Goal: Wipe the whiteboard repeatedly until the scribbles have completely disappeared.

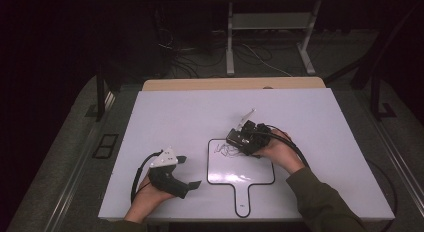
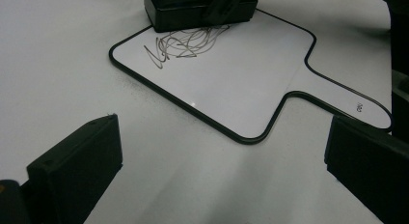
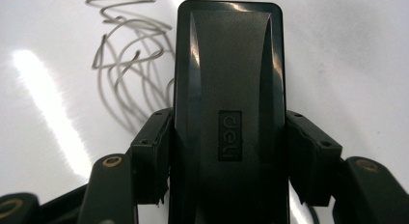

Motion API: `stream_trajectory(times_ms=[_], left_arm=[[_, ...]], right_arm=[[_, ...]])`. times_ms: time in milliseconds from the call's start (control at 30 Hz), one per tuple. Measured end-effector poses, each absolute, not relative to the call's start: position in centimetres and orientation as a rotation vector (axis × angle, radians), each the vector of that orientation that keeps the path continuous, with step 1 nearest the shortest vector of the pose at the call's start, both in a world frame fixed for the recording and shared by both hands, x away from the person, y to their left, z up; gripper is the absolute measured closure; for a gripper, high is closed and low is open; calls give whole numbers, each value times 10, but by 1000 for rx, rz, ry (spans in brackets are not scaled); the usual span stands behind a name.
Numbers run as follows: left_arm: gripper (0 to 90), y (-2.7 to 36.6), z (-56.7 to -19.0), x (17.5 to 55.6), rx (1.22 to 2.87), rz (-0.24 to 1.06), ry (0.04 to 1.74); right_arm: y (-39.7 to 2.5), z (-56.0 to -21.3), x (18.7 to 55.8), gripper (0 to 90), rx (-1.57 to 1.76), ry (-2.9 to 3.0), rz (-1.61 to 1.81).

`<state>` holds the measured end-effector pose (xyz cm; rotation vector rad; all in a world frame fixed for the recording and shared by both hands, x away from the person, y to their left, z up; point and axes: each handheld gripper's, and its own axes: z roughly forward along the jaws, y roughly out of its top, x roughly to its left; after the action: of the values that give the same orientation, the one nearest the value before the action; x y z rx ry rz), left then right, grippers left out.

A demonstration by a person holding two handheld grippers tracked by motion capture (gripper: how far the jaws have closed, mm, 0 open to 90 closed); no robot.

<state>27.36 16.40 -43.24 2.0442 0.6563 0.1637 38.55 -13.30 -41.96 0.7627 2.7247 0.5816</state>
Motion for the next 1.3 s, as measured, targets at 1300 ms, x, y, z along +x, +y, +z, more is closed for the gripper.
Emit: stream_trajectory(times_ms=[1300], left_arm=[[0,163,-433,274,2047,163,654]], right_arm=[[-116,-418,376,389,698,2766,568]])
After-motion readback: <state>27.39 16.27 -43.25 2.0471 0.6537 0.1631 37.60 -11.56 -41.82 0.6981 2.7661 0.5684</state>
